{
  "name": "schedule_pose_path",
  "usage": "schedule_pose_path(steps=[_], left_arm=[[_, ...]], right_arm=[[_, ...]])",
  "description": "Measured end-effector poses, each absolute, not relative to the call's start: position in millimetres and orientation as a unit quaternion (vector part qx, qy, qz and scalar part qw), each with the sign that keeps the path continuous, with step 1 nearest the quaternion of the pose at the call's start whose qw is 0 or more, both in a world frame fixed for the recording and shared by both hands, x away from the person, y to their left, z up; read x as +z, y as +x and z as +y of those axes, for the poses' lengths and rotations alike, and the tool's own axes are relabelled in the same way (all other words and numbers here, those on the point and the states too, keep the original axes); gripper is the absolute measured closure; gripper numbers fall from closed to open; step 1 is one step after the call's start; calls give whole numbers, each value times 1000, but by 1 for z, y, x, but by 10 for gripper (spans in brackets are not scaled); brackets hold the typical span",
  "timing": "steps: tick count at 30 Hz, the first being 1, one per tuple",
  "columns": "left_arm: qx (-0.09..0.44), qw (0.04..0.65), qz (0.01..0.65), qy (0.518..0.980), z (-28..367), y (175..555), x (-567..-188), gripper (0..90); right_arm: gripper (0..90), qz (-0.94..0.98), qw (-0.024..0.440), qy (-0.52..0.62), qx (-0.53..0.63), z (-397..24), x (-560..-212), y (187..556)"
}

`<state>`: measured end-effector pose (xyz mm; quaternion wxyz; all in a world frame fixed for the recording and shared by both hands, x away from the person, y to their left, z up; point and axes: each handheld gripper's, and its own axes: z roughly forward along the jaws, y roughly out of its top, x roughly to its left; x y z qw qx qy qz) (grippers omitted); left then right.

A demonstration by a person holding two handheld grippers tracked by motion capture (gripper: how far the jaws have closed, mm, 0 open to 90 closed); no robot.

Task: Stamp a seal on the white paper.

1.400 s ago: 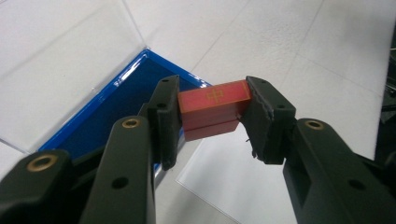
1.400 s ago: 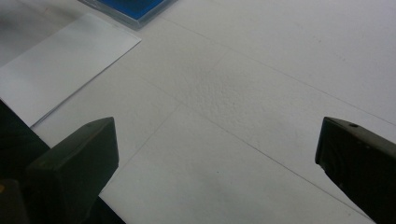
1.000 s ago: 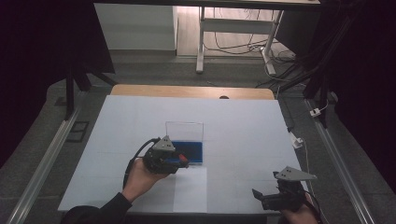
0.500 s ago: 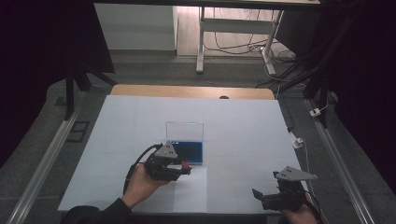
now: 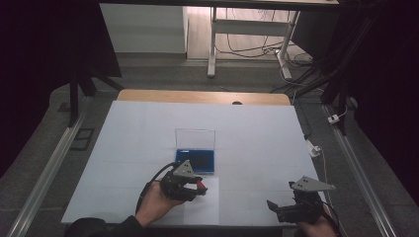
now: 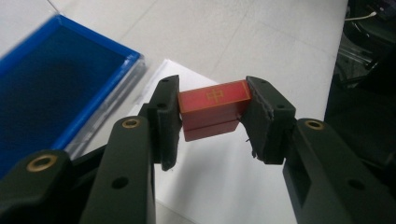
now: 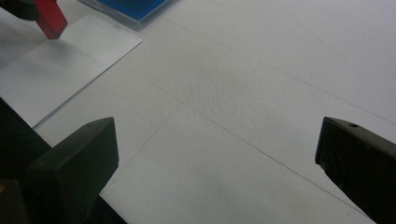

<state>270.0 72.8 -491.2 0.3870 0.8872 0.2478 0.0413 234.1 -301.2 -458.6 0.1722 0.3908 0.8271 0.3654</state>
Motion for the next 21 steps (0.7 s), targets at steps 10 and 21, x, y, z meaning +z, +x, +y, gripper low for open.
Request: schedule_pose_path(steps=[10,21], left_arm=[[53,363,241,898,64,266,-506,577],[71,351,234,904,63,262,-513,581]], right_arm=[[0,827,172,389,366,-301,-459,234],[0,828,171,389,366,-300,-459,234]])
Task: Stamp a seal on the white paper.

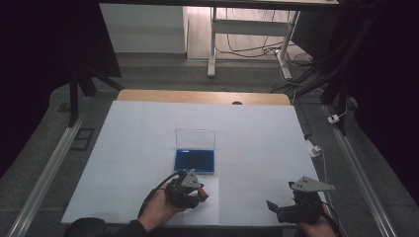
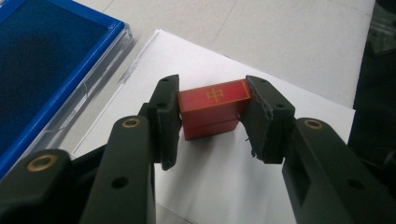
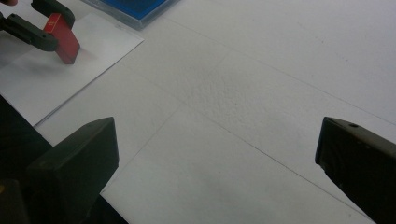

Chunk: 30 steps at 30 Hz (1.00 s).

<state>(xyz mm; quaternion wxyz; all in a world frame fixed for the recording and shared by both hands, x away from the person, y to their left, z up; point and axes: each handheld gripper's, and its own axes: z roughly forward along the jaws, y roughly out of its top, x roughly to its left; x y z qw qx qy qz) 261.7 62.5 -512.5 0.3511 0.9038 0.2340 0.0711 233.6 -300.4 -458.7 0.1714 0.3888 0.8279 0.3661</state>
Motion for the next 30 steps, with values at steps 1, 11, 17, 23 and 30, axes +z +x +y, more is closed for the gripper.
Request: schedule_pose_path(steps=[1,11,17,23,30], left_arm=[[70,354,238,902,63,261,-513,581],[77,354,246,899,62,258,-514,584],[70,361,251,896,63,259,-516,584],[60,366,252,894,65,262,-516,585],[91,352,246,898,59,254,-515,585]], right_arm=[[0,828,171,389,366,-300,-459,234],[0,828,171,389,365,-300,-459,234],[0,828,171,390,365,-300,-459,234],[0,828,172,390,363,-300,-459,234],[0,830,172,389,362,-299,-459,234]])
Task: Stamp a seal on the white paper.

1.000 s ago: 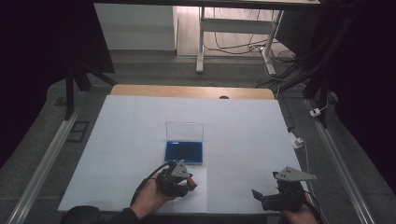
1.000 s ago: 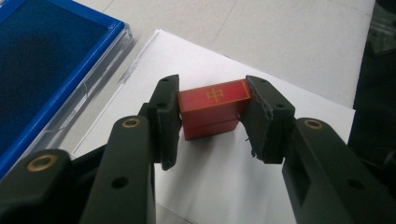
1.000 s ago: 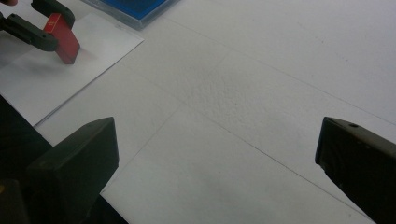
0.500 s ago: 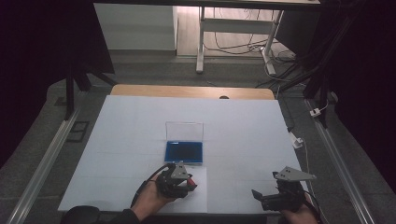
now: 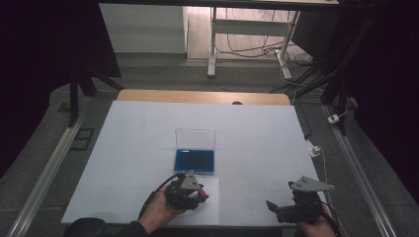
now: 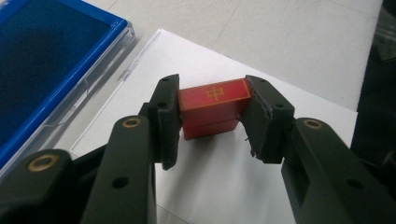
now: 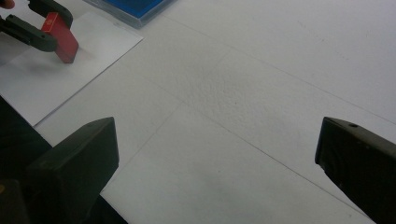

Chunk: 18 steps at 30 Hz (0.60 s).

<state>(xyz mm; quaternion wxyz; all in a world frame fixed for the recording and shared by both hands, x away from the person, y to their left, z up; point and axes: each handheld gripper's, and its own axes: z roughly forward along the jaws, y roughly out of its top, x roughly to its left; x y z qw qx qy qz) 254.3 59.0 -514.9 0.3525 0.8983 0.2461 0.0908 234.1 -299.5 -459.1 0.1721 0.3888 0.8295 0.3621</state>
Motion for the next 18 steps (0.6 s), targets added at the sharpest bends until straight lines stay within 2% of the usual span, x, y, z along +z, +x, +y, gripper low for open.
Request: schedule_pose_path(steps=[6,18], left_arm=[[70,361,253,895,63,259,-516,584],[70,349,250,900,60,261,-512,579]], right_arm=[[0,830,173,388,363,-299,-459,234],[0,830,174,388,362,-299,-459,234]])
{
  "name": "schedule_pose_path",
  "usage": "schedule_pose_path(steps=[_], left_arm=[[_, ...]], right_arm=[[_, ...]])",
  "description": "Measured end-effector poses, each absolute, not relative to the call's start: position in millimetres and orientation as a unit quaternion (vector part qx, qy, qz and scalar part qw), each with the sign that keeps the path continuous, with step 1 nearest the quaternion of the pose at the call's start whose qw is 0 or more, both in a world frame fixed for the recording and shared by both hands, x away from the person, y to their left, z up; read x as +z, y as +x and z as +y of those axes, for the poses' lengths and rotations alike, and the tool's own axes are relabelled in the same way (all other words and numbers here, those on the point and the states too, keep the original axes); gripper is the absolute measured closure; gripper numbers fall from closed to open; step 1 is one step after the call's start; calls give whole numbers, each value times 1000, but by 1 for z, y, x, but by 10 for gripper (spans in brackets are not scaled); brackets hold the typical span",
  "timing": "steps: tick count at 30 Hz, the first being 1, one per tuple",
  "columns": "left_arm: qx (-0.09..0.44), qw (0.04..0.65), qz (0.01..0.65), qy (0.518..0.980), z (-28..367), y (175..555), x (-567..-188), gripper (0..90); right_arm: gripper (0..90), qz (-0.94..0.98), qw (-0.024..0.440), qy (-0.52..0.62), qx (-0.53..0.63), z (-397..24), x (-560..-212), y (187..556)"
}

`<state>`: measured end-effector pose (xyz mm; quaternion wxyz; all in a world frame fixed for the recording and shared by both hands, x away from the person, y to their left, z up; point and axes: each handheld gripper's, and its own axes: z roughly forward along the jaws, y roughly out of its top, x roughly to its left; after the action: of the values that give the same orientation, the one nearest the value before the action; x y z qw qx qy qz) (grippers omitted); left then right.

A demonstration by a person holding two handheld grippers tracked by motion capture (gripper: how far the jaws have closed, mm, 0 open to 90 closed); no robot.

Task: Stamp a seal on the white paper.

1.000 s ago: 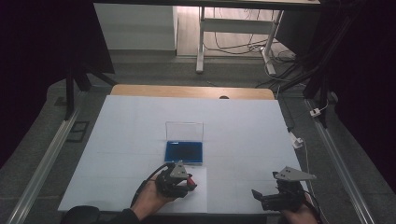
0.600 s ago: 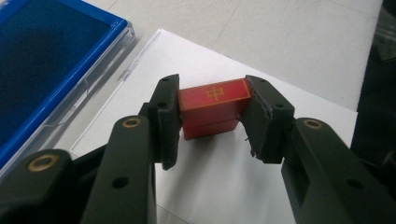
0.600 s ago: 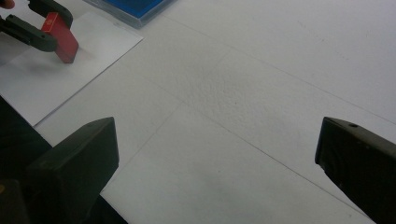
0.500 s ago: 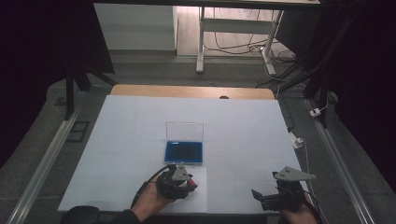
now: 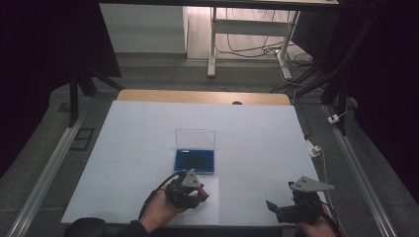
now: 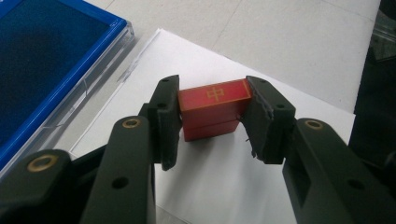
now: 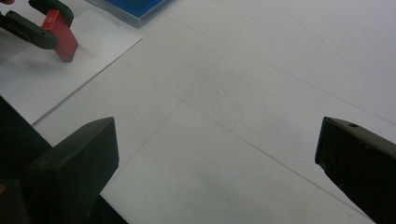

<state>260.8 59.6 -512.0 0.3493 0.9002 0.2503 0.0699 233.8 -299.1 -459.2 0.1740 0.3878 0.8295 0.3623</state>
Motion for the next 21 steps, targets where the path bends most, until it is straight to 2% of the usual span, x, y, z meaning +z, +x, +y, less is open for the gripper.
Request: schedule_pose_path(steps=[21], left_arm=[[71,366,251,893,60,260,-501,578]], right_arm=[[0,829,174,387,364,-299,-459,234]])
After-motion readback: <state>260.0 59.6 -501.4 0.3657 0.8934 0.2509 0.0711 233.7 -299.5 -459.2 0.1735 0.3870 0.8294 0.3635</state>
